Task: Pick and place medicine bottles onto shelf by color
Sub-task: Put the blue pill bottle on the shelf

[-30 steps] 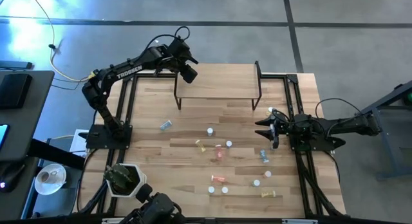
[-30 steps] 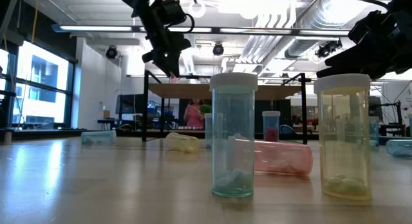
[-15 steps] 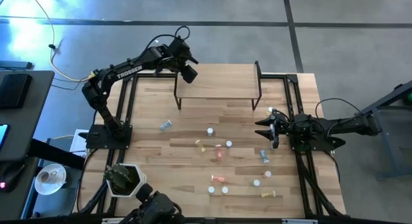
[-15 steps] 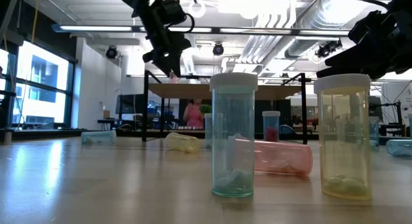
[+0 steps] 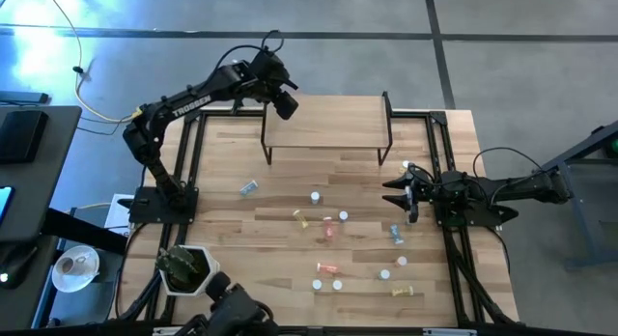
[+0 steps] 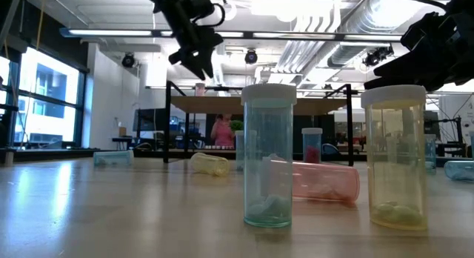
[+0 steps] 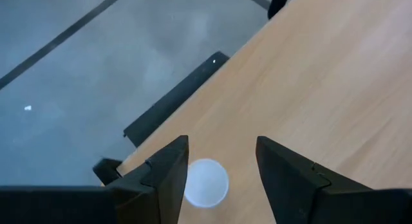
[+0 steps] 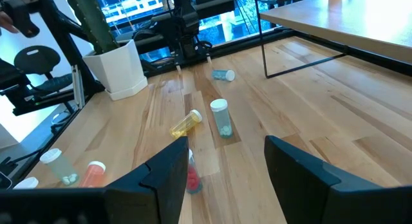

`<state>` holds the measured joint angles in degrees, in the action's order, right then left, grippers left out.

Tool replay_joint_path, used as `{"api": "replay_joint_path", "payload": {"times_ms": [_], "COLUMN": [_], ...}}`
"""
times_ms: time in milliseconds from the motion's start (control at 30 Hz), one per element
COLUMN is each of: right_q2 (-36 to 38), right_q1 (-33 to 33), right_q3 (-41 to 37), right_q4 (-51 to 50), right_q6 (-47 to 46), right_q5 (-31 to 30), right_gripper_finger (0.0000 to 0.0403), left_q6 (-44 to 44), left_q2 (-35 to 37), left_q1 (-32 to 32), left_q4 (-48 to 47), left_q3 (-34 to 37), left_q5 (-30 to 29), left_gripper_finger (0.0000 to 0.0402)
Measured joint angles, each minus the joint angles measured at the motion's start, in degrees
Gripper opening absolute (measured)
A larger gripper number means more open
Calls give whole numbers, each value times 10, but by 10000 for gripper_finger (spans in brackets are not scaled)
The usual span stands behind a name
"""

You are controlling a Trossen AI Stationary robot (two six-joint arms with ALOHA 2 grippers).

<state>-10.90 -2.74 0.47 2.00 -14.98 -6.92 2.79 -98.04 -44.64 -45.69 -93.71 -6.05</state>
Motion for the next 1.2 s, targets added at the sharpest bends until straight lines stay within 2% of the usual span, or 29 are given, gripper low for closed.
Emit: {"api": "replay_joint_path", "payload": {"times_ms": [200,367,667,800,1067,1200], "right_q2": [0,0,0,0,0,0], "right_q1": [0,0,0,0,0,0], "right_q3": [0,0,0,0,0,0], "right_q4": [0,0,0,0,0,0], "right_q6": [0,0,0,0,0,0], "right_q5": [0,0,0,0,0,0], "right_gripper_finger": [195,195,195,195,195,195], "left_q6": [-15,-60,-106,-104,-65,-57], "left_q2": [2,11,50,79,167,206], "left_q1": [0,12,56,82,147,177], "left_q4": [-20,-34,-37,-10,133,182], "left_q3": [-38,-52,-45,23,186,242], "left_q5": [-5,-1,102,145,145,144], "left_gripper_finger": [173,172,172,172,172,172]}}
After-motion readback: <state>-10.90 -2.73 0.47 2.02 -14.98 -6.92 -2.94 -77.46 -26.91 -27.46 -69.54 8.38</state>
